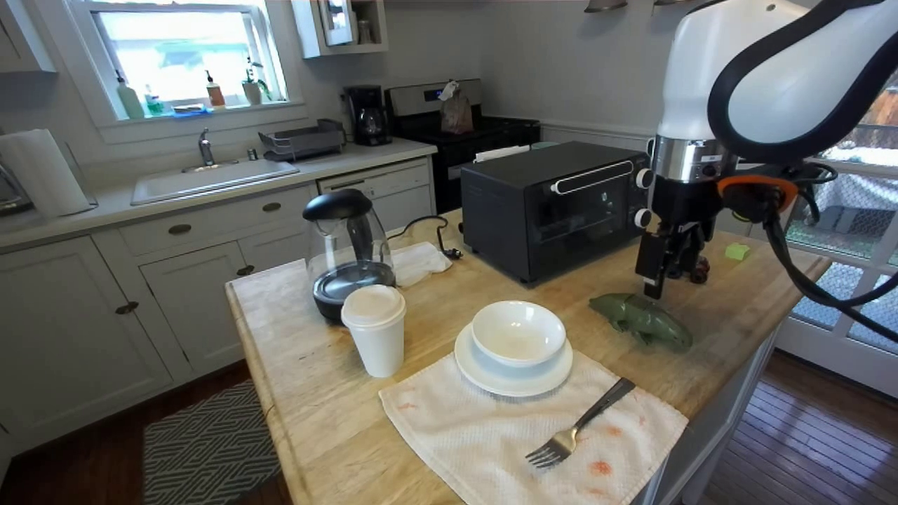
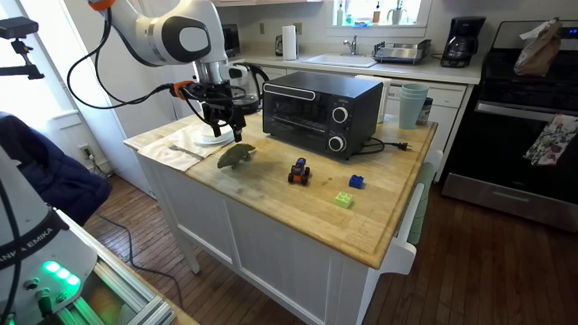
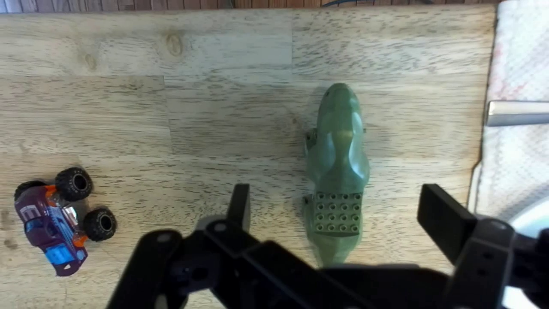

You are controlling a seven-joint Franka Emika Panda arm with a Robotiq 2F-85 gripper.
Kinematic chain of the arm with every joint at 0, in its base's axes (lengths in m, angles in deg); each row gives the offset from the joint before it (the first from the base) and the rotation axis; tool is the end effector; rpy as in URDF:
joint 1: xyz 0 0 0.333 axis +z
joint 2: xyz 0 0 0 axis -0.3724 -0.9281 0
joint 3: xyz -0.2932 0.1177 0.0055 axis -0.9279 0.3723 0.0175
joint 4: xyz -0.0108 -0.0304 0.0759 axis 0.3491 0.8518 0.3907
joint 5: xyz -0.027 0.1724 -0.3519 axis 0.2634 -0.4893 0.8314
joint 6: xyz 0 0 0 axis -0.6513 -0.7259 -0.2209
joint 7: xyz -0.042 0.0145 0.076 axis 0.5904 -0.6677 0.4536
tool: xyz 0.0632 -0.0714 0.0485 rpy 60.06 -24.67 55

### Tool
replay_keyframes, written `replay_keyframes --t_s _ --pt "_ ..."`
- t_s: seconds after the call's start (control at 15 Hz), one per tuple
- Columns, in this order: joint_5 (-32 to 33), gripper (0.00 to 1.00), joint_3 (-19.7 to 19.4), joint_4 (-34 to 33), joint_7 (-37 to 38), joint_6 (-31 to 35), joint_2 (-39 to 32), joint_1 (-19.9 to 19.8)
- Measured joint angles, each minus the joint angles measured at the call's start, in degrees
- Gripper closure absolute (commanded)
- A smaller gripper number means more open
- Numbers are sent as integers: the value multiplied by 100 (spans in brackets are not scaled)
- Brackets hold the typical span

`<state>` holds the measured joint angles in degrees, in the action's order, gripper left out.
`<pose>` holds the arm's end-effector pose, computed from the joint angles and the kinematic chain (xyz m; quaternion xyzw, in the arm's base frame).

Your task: Put the toy dinosaur in an upright position

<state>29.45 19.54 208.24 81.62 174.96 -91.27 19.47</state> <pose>0.4679 -0.0468 0.2710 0.9984 -0.0381 -0.0060 0.0426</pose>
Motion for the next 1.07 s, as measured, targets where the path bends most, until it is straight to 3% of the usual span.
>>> replay_keyframes --t_s 0.8,1.07 --pt "540 0 192 389 845 -658 1332 8" --pt "541 0 205 415 854 -670 1371 6"
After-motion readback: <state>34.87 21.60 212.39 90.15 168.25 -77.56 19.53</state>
